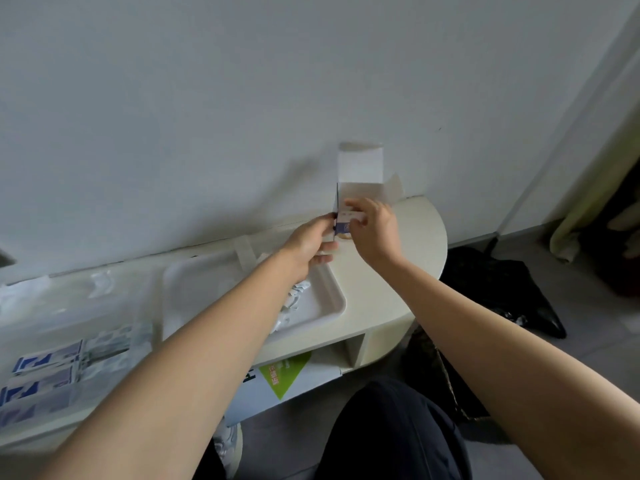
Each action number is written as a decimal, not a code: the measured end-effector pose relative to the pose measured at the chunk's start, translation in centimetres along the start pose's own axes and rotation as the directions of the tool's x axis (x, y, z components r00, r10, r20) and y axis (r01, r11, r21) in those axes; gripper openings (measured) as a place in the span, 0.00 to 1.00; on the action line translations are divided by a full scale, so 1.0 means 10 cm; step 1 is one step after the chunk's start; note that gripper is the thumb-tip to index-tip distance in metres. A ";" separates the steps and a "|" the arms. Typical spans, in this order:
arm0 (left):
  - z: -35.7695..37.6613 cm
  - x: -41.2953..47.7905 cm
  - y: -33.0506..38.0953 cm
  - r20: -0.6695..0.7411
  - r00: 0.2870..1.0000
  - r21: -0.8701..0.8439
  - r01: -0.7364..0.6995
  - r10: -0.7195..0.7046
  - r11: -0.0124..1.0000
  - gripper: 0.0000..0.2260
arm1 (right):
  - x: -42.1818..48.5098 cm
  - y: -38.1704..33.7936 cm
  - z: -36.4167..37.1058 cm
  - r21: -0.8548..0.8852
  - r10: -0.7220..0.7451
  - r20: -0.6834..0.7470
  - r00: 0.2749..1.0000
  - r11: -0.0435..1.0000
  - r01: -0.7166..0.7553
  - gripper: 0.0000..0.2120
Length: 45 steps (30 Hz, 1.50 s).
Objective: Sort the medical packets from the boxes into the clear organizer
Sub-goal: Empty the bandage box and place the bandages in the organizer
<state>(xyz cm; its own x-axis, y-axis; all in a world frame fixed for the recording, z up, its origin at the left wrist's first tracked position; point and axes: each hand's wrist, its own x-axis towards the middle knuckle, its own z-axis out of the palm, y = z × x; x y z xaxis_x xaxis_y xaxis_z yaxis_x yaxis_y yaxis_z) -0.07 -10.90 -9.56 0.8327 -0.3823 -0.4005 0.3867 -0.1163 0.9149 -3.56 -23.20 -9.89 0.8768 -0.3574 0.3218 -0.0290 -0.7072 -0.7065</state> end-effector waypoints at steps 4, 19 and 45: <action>-0.04 0.00 -0.03 0.046 0.998 0.143 -0.048 0.042 0.989 0.16 | -0.06 0.21 0.00 -0.076 0.091 0.110 0.990 0.994 -0.083 0.20; -1.36 -0.48 -0.60 -0.426 0.867 0.623 0.074 0.259 0.778 0.13 | -0.35 -0.45 0.89 -0.160 0.072 0.567 0.820 0.987 0.024 0.30; -1.43 -0.45 -0.74 -0.340 0.834 0.694 -0.089 0.434 0.715 0.11 | -0.31 -0.27 1.00 0.086 0.080 0.231 0.970 0.991 -0.102 0.08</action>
<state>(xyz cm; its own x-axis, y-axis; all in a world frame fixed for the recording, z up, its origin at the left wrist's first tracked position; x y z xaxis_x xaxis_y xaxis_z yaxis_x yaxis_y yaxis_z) -1.02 4.81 -15.30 0.9973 -0.0574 0.0458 -0.0727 -0.6847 0.7252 -1.40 -14.06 -15.29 0.9587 -0.2622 0.1099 -0.0770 -0.6118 -0.7873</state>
